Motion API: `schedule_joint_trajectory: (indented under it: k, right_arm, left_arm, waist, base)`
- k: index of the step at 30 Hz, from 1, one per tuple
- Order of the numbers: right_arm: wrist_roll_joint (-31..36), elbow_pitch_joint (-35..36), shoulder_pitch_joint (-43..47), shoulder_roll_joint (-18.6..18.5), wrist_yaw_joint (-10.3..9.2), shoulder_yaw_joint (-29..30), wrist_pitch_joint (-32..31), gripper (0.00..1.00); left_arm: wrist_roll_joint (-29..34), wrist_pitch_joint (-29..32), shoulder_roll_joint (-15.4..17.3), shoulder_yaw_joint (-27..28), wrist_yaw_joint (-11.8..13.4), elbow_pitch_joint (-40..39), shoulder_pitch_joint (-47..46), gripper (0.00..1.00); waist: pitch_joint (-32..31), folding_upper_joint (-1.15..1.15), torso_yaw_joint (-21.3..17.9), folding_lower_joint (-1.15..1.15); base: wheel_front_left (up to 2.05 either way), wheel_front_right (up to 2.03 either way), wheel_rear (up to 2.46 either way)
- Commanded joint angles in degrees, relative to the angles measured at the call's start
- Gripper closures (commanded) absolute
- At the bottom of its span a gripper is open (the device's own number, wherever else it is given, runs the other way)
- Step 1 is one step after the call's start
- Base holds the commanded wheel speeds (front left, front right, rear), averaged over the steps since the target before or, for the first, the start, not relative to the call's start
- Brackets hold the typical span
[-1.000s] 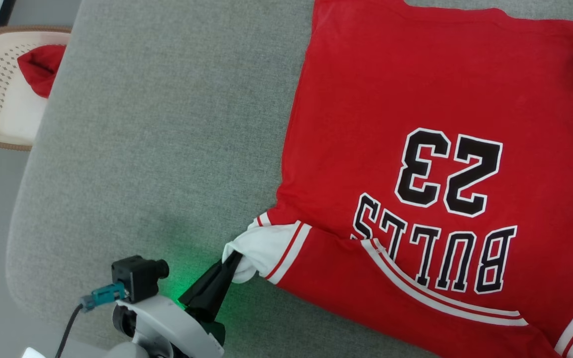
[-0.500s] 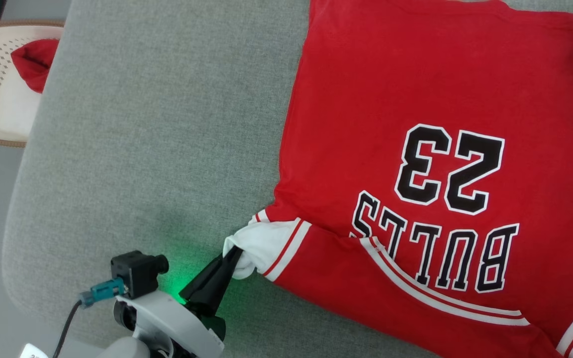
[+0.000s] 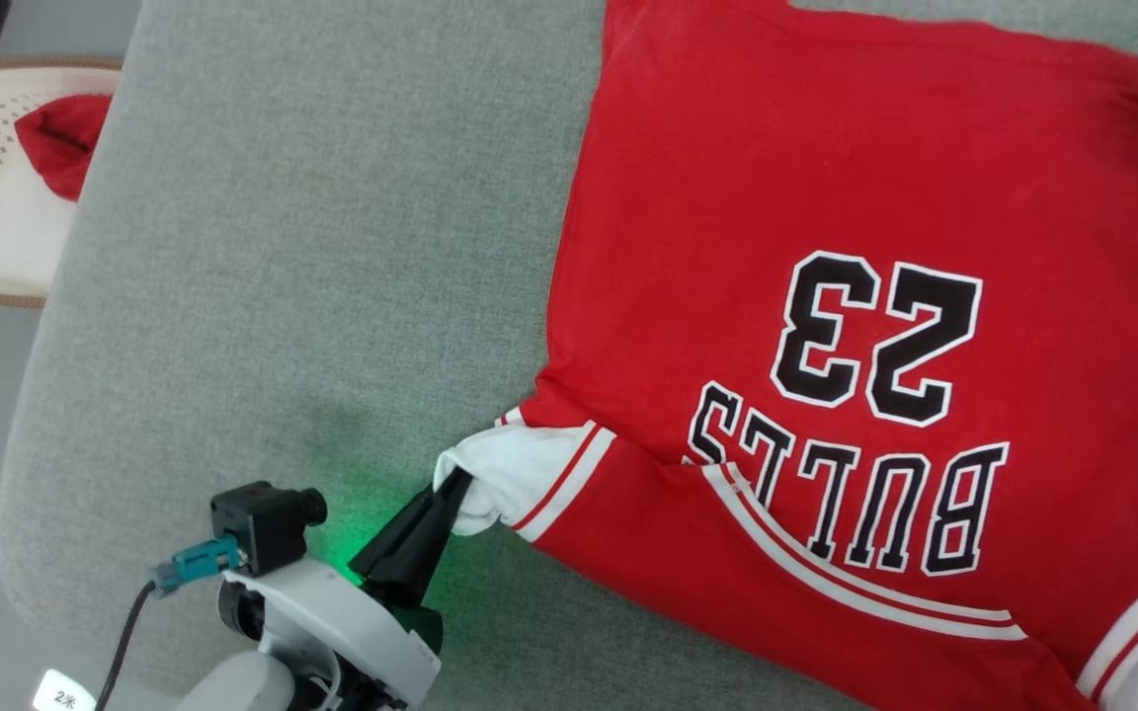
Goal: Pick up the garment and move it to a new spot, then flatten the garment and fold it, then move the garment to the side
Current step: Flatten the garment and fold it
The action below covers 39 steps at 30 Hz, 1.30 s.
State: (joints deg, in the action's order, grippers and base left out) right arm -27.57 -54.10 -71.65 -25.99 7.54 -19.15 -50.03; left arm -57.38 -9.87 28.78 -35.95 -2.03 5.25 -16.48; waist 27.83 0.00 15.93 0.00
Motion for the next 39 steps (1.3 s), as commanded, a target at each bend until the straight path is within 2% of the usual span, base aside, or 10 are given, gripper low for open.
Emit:
schedule_joint_trajectory:
  k: [1, 7, 13, 18, 22, 31, 39]
  right_arm:
    - [-0.82, -0.90, 3.20, -0.57, -0.08, -0.74, -2.06, 1.00]
    - [-6.39, 6.62, 6.76, -4.25, -0.08, -2.84, -5.98, 1.00]
    - [-14.01, 21.75, 15.97, -10.84, -0.07, -4.45, -9.67, 1.00]
    - [-19.51, 35.11, 27.71, -16.25, -0.07, -0.90, -13.38, 1.00]
    - [-22.41, 45.35, 38.24, -18.47, -0.08, 3.49, -15.66, 1.00]
    - [-22.87, 63.49, 60.51, -15.89, -0.07, 13.01, -22.06, 1.00]
    - [-19.51, 75.15, 75.19, -9.06, -0.07, 17.44, -26.15, 1.00]
  left_arm:
    - [0.22, -0.35, -0.09, 0.33, 0.24, 0.29, -0.82, 1.00]
    - [0.27, -0.69, 0.07, 0.74, 0.52, 0.88, -1.05, 1.00]
    - [-0.04, -0.61, 1.13, 1.38, 0.97, 1.45, -0.92, 1.00]
    - [-0.47, -0.22, 2.15, 1.98, 1.57, 1.13, -0.42, 1.00]
    - [-0.72, -0.14, 3.06, 2.56, 2.07, 0.76, 0.21, 1.00]
    - [-1.14, 0.14, 5.11, 3.51, 2.73, 0.41, 1.37, 1.00]
    - [-1.67, -0.29, 6.38, 4.26, 3.51, -0.21, 2.78, 1.00]
  waist:
    - [-0.98, 0.00, -0.71, 0.00]
    - [-3.55, 0.00, -2.17, 0.00]
    - [-5.98, 0.00, -4.81, 0.00]
    - [-7.49, 0.00, -7.03, 0.00]
    - [-8.21, 0.00, -8.87, 0.00]
    - [-10.26, 0.00, -12.07, 0.00]
    - [-11.14, 0.00, -13.80, 0.00]
  base:
    - [0.00, 0.00, 0.00]
    - [0.00, 0.00, 0.00]
    - [0.00, 0.00, 0.00]
    - [0.00, 0.00, 0.00]
    - [0.00, 0.00, 0.00]
    - [0.00, 0.00, 0.00]
    - [0.00, 0.00, 0.00]
